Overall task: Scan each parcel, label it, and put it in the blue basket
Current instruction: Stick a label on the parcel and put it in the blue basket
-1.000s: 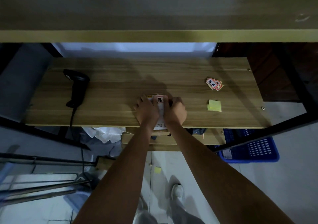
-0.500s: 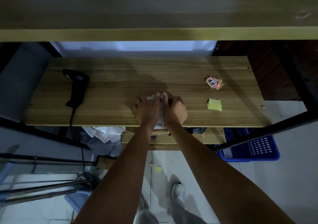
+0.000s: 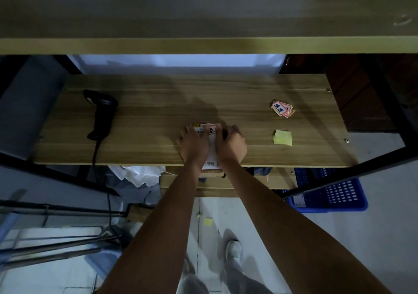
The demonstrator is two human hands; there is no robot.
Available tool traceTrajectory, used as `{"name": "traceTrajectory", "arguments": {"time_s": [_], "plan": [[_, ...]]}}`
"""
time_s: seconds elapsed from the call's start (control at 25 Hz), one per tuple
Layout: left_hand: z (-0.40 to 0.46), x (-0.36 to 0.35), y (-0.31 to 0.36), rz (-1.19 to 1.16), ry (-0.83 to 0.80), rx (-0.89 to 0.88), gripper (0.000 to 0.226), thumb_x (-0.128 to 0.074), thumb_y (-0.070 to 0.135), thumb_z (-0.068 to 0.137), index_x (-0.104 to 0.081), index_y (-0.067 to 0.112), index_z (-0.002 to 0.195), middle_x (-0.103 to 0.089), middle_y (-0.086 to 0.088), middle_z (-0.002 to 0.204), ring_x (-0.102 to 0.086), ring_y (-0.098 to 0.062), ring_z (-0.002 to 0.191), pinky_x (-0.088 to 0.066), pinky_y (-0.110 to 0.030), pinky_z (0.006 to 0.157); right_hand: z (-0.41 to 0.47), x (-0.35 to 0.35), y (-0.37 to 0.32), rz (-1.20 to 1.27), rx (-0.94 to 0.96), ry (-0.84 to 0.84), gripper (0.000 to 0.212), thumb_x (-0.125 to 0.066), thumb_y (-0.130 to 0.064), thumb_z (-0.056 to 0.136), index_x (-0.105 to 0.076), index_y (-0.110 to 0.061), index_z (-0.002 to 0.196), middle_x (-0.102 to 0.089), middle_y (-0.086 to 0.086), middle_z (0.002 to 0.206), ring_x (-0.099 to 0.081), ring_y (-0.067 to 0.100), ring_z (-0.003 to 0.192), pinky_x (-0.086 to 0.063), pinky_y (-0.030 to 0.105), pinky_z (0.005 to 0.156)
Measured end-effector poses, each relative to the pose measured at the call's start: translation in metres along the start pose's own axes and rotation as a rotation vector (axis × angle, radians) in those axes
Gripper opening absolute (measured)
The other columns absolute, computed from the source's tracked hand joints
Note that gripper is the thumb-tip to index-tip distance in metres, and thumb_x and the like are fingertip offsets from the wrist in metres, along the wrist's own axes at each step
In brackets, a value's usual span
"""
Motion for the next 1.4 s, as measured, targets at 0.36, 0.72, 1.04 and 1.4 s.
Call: {"name": "traceTrajectory", "arguments": {"time_s": [0.36, 0.72, 1.04, 1.4], "plan": [[-0.001, 0.000, 0.001, -0.031, 0.037, 0.007, 0.050, -0.031, 0.042, 0.101, -0.048, 0.005, 0.130, -0.049, -0.018, 0.136, -0.048, -0.038, 0.122, -0.033, -0.044, 0.104, -0.002, 0.004, -0.002, 0.049, -0.047, -0.020, 0.045, -0.043, -0.057, 0.093, -0.068, -0.020, 0.095, -0.061, -0.002, 0.099, -0.062, 0.018, 0.075, -0.049, 0.030, 0.064], [-0.002, 0.000, 0.000, 0.025, 0.009, -0.017, 0.065, -0.042, 0.054, 0.095, -0.040, 0.006, 0.140, -0.044, -0.016, 0.142, -0.046, -0.040, 0.124, -0.035, -0.044, 0.102, 0.001, -0.001, 0.000, -0.015, 0.010, -0.006, 0.040, -0.039, -0.045, 0.098, -0.067, -0.016, 0.099, -0.062, 0.001, 0.103, -0.065, 0.025, 0.078, -0.052, 0.033, 0.064], [-0.004, 0.001, 0.001, -0.018, 0.057, -0.014, 0.050, -0.035, 0.042, 0.101, -0.048, 0.004, 0.131, -0.050, -0.017, 0.135, -0.048, -0.038, 0.121, -0.035, -0.043, 0.101, 0.000, 0.001, -0.001, -0.002, -0.015, -0.009, 0.047, -0.036, -0.052, 0.097, -0.068, -0.019, 0.105, -0.063, 0.001, 0.104, -0.065, 0.024, 0.079, -0.045, 0.027, 0.062], [-0.002, 0.000, 0.000, 0.075, 0.031, -0.027, 0.064, -0.039, 0.051, 0.098, -0.037, 0.003, 0.141, -0.043, -0.018, 0.142, -0.043, -0.041, 0.127, -0.034, -0.044, 0.103, 0.003, -0.006, 0.003, -0.034, 0.021, -0.044, 0.042, -0.037, -0.043, 0.099, -0.065, -0.012, 0.103, -0.059, 0.006, 0.107, -0.065, 0.030, 0.082, -0.053, 0.039, 0.068]]}}
Point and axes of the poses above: each hand's wrist, its own z-axis towards the middle knuckle, its own x-axis out of the back of the hand, y = z × x, the point moved 2 cm from there along z, towards the middle knuckle
